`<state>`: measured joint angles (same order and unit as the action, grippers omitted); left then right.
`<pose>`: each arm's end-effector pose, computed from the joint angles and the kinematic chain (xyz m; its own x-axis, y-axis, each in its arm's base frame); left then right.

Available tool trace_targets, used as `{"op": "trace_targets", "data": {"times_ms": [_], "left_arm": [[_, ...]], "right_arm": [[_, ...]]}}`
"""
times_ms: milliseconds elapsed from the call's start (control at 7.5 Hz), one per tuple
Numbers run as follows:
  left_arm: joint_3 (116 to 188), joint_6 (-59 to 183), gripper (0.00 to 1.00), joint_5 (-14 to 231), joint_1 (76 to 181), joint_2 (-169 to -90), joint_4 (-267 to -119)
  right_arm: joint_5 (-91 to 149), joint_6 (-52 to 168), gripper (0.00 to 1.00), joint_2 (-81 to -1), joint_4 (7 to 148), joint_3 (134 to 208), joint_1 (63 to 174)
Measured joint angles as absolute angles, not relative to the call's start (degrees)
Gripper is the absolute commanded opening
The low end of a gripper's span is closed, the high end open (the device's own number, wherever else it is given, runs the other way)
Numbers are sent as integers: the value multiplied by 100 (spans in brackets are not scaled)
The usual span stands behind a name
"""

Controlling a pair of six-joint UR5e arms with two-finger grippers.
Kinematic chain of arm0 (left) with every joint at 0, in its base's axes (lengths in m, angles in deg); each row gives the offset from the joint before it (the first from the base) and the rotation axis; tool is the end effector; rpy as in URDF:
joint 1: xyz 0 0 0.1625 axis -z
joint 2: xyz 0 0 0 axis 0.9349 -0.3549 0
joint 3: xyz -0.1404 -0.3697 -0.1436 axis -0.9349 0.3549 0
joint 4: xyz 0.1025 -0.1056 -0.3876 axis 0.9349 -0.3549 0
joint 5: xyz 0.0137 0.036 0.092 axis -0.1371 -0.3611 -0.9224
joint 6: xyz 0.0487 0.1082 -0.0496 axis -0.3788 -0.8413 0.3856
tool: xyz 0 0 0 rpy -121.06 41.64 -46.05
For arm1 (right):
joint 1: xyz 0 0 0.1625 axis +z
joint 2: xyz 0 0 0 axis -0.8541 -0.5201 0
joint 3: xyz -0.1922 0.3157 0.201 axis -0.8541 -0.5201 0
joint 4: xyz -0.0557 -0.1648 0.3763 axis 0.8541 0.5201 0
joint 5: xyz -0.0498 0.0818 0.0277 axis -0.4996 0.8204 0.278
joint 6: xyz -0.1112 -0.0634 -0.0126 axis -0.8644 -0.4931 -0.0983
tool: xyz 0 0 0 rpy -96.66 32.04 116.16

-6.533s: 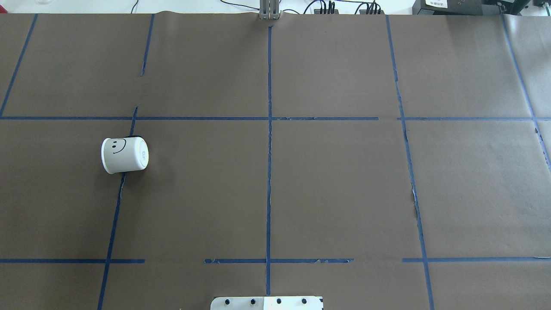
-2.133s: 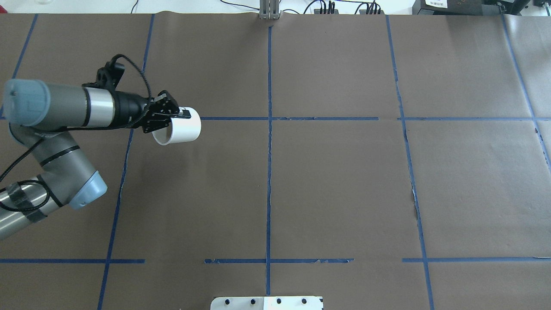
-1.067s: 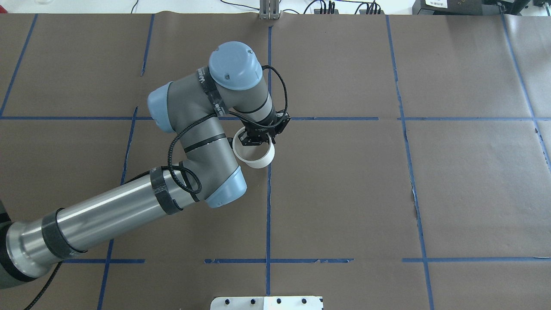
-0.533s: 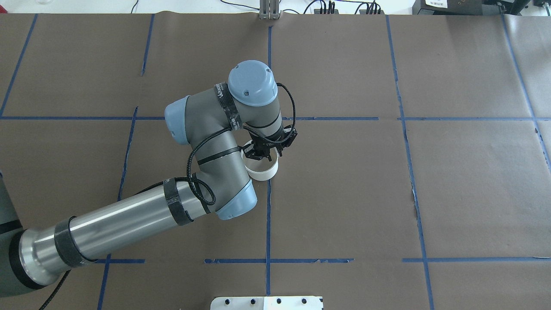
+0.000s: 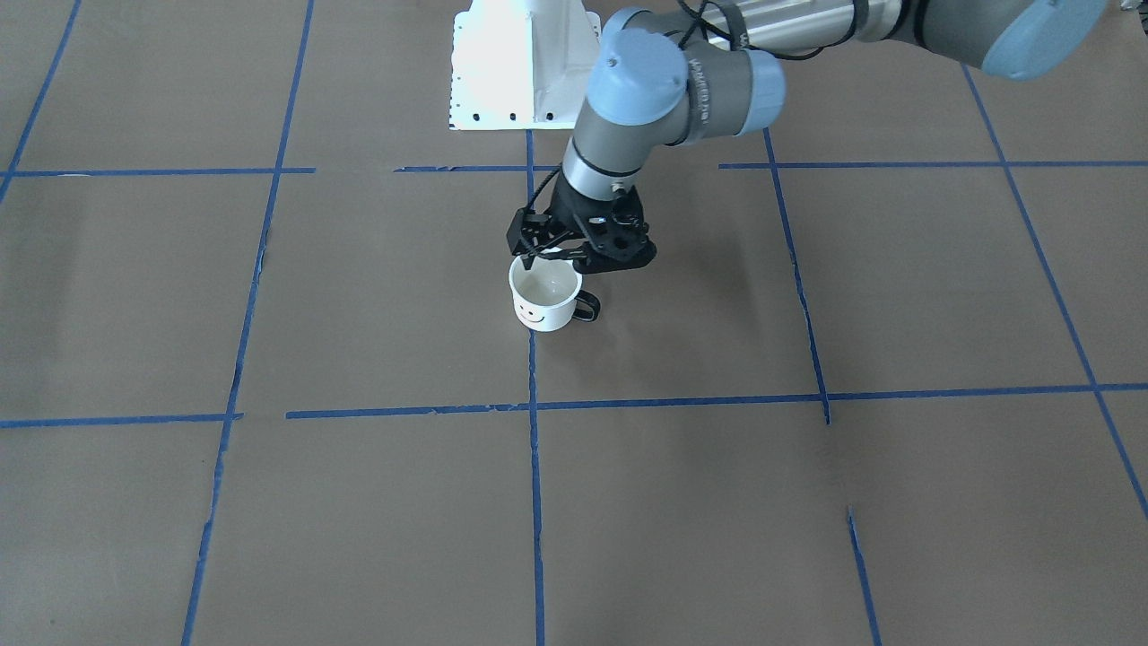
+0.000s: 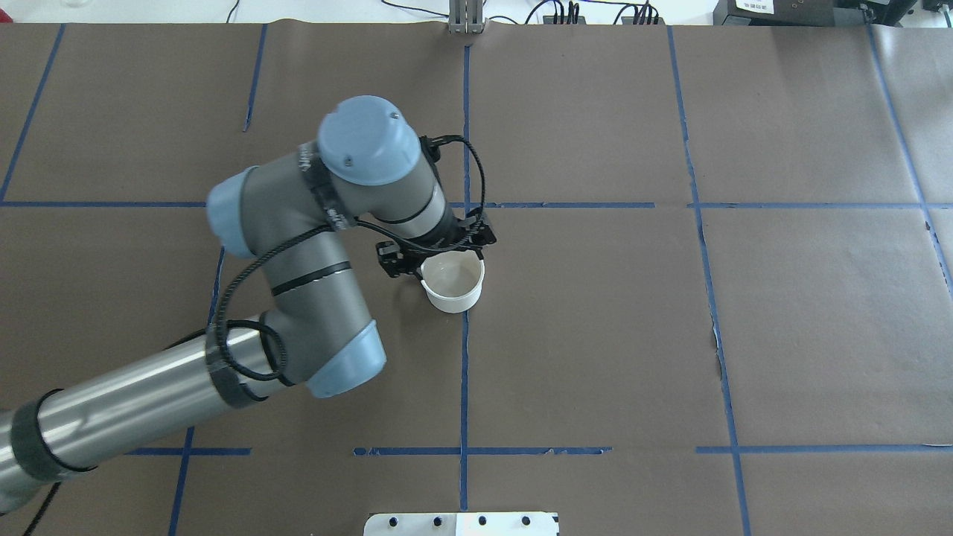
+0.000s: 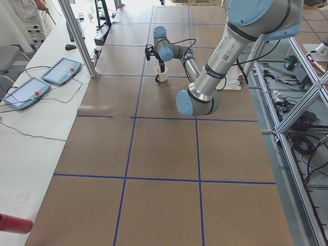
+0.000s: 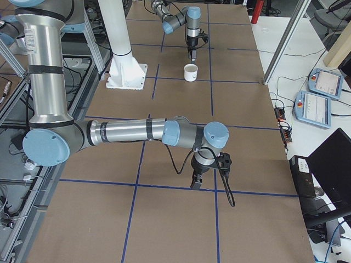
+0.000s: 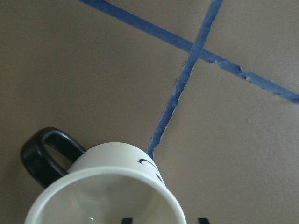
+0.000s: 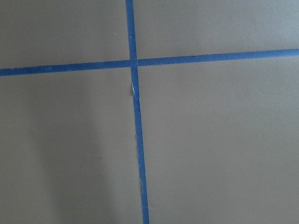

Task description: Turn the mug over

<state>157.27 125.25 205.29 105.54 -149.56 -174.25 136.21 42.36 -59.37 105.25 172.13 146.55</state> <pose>0.5142 -0.4675 0.1907 0.5095 -0.1451 -0.8482 0.1060 0.9888 -0.1055 0.0319 -0.4910 0.6523 0.7657 0.0827 0.6378 0.0258 0.9869 -0.1590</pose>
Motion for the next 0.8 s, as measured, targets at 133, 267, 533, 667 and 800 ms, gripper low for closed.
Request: {"op": "trace_targets", "data": {"times_ms": [133, 267, 533, 667, 800], "left_arm": [[16042, 11679, 100, 20818, 11032, -14567, -17291], [16210, 10793, 100, 21004, 11503, -14233, -17128], [16396, 8476, 100, 21133, 12413, -13150, -16983], [16366, 7050, 100, 21154, 13079, -12603, -16926], [16280, 5849, 100, 21184, 13780, -12182, -16767]], "right_arm": [[13621, 4236, 100, -5936, 10525, 17213, 14655], [13621, 4236, 100, -5936, 10525, 17213, 14655], [13621, 4236, 100, -5935, 10525, 17213, 14655], [13621, 4236, 100, -5936, 10525, 17213, 14655], [13621, 4236, 100, -5935, 10525, 17213, 14655]]}}
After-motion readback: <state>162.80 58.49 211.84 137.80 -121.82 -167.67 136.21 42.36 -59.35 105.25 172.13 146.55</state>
